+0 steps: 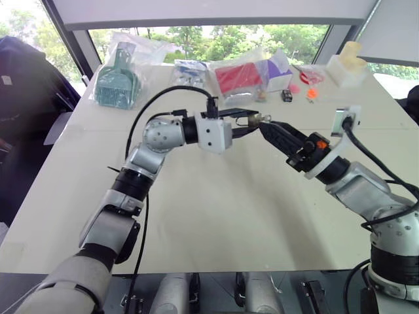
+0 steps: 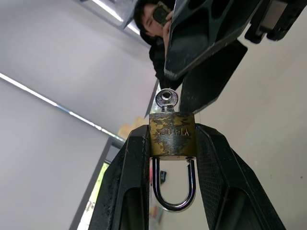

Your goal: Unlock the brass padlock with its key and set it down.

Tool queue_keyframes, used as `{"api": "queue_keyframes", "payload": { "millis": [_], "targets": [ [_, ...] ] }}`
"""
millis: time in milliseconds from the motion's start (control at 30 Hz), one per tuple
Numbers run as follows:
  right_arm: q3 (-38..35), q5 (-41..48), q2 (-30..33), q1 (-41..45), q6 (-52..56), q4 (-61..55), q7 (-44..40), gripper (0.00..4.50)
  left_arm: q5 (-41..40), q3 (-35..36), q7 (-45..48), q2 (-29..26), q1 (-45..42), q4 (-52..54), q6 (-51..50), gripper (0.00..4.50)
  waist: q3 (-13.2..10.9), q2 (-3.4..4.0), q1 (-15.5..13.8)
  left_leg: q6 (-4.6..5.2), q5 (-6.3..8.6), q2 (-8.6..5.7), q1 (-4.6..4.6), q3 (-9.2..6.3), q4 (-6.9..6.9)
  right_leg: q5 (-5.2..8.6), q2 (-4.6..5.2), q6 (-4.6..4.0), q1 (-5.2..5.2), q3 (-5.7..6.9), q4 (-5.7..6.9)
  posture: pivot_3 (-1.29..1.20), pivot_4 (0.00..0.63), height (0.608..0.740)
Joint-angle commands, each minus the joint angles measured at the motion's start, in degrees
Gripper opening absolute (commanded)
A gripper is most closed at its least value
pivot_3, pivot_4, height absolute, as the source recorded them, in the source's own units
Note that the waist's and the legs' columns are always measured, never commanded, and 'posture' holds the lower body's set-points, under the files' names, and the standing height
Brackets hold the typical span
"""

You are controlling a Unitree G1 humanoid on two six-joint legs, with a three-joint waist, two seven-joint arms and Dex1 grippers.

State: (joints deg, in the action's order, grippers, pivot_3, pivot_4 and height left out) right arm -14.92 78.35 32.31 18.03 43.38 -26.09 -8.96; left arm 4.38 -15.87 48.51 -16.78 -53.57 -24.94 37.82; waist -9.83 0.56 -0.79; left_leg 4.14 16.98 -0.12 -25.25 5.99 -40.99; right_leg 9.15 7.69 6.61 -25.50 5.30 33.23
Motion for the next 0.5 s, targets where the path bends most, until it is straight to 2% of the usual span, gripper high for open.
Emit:
{"api": "queue_keyframes", "payload": {
  "millis": [33, 167, 200, 300, 400, 467, 500],
  "targets": [
    [-0.56, -0.44, -1.10, 0.00, -1.18, -0.40, -0.60, 3.86, -1.12, -0.48, 0.13, 0.16, 0.12, 3.05, 1.14, 0.77, 0.00, 0.00, 0.04, 0.00, 0.00, 0.00, 0.00, 0.00, 0.00, 0.00, 0.00, 0.00, 0.00, 0.00, -0.01, 0.00, 0.150, 0.735],
    [-0.42, -0.71, -2.20, 0.20, -1.30, 0.02, -0.41, 3.86, -1.26, -0.85, -0.03, 0.21, 0.00, 3.58, 1.24, 0.77, 0.00, 0.00, 0.05, 0.00, 0.00, 0.01, 0.00, 0.00, 0.00, 0.00, -0.01, 0.00, -0.01, 0.00, 0.00, 0.00, 0.150, 0.735],
    [-0.48, -0.75, -2.59, 0.27, -1.42, 0.15, -0.21, 3.63, -1.32, -0.85, -0.13, 0.33, -0.12, 3.61, 1.12, 0.77, 0.00, 0.00, 0.03, 0.00, 0.00, 0.01, 0.00, 0.00, 0.00, 0.00, 0.00, 0.00, -0.01, 0.00, 0.00, 0.00, 0.150, 0.735],
    [-0.51, -0.60, -3.24, 0.16, -1.38, 0.10, -0.02, 2.52, -1.29, -0.85, -0.29, 0.39, -0.32, 3.13, 1.29, 0.77, 0.00, 0.00, 0.02, 0.00, 0.00, 0.00, 0.00, 0.00, -0.01, 0.00, 0.00, 0.00, 0.00, 0.00, 0.00, 0.00, 0.150, 0.735],
    [-0.37, -0.55, -3.38, -0.08, -1.03, -0.05, -0.02, 0.92, -1.12, -0.82, -0.47, 0.40, -0.46, 2.61, 1.64, 0.77, 0.00, 0.00, 0.06, 0.00, 0.00, 0.00, 0.00, 0.00, -0.01, 0.00, 0.00, 0.00, 0.00, 0.00, 0.00, 0.00, 0.150, 0.735],
    [-0.17, -0.46, -3.29, -0.42, -0.64, -0.28, -0.22, 0.03, -0.94, -0.79, -0.68, 0.44, -0.59, 2.45, 1.96, 0.77, 0.00, 0.00, 0.04, 0.00, 0.00, 0.00, 0.00, 0.00, -0.01, 0.00, 0.00, 0.00, 0.00, 0.00, 0.00, 0.00, 0.150, 0.735],
    [-0.01, -0.53, -3.20, -0.58, -0.45, -0.39, -0.36, 0.03, -0.82, -0.79, -0.81, 0.45, -0.67, 2.37, 2.21, 0.77, 0.00, 0.00, 0.03, 0.00, 0.00, 0.00, 0.00, 0.00, -0.01, 0.00, 0.00, 0.00, 0.00, 0.00, 0.00, 0.00, 0.150, 0.735]
  ]
}}
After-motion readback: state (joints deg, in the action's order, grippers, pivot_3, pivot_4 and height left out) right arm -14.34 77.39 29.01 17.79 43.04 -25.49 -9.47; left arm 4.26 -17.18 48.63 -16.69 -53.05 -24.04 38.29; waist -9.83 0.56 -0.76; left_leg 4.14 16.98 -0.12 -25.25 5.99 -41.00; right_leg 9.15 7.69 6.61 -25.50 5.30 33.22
